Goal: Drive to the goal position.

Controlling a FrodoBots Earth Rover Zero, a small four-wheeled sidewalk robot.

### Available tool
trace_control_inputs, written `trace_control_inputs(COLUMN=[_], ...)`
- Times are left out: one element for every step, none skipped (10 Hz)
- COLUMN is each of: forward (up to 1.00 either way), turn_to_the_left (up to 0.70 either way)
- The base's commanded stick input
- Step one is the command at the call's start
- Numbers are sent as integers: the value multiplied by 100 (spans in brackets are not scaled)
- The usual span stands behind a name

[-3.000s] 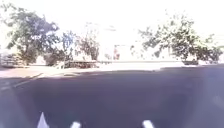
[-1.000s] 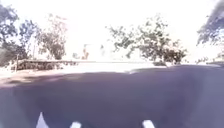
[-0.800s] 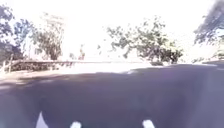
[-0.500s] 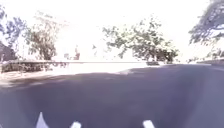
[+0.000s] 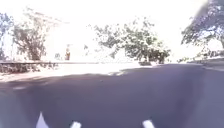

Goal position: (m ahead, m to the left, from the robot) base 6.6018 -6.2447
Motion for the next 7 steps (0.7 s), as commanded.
trace_control_inputs(forward=[70,70,70,70,70,70,70], turn_to_the_left=[-35,-35,-35,-35,-35,-35,-35])
